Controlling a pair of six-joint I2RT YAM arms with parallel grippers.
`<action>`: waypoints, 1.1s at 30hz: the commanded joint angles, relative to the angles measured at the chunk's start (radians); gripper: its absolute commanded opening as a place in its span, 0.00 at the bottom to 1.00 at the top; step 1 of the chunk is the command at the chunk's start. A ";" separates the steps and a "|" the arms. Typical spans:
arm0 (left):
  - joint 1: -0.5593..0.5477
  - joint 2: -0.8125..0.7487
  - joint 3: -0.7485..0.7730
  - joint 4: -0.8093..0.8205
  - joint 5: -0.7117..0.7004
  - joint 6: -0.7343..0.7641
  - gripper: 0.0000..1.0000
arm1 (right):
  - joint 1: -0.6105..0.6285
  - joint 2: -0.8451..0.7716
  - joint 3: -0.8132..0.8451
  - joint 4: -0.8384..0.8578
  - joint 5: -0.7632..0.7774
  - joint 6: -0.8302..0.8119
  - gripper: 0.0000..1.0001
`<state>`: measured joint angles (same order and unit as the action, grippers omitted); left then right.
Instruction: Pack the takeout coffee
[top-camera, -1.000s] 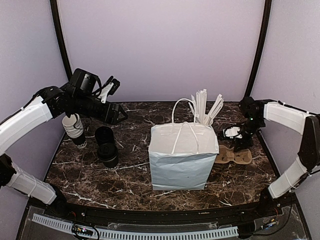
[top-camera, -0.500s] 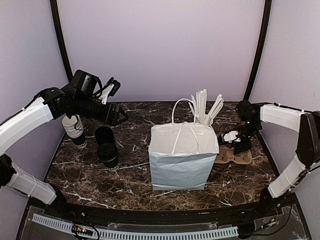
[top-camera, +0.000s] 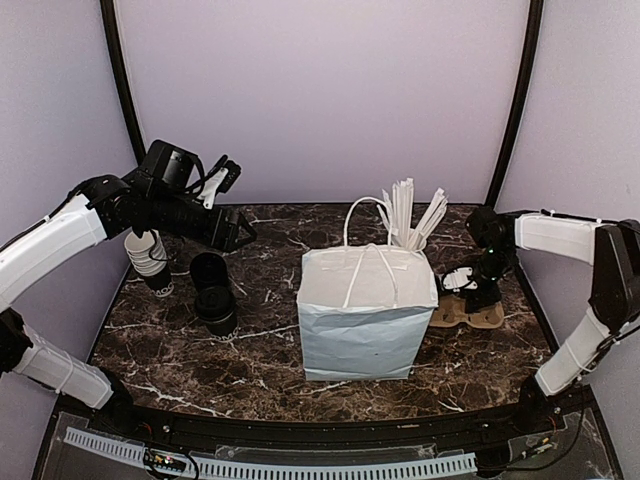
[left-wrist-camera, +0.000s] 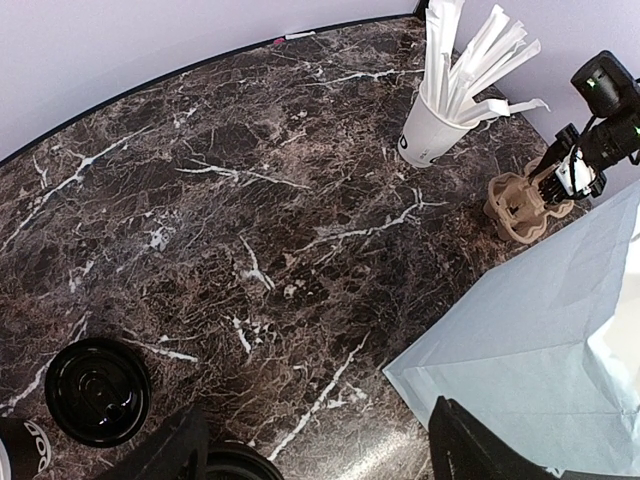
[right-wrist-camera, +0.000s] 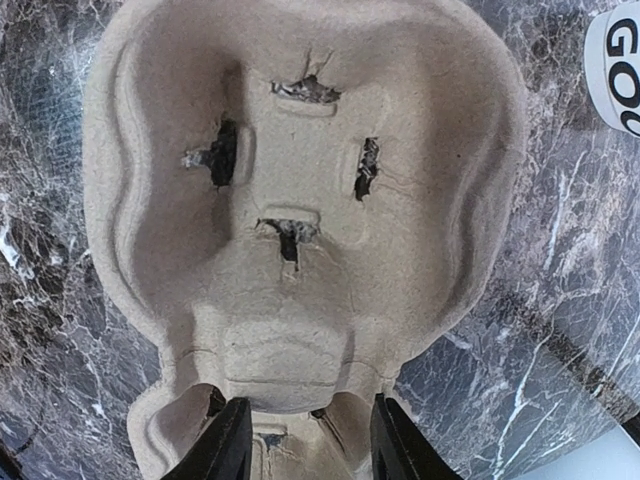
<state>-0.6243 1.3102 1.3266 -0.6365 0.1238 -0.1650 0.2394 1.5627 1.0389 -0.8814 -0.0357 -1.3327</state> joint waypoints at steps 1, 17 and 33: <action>0.005 -0.029 -0.010 0.007 0.011 0.000 0.78 | 0.010 0.023 -0.012 0.013 0.006 0.010 0.42; 0.005 -0.044 -0.034 0.005 0.003 -0.001 0.78 | 0.017 -0.048 -0.023 -0.045 -0.009 0.030 0.43; 0.005 -0.053 -0.056 0.018 0.011 -0.003 0.79 | 0.028 0.024 -0.038 0.009 -0.026 0.133 0.46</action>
<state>-0.6243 1.3006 1.2919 -0.6254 0.1287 -0.1650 0.2611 1.5520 1.0012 -0.8921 -0.0414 -1.2446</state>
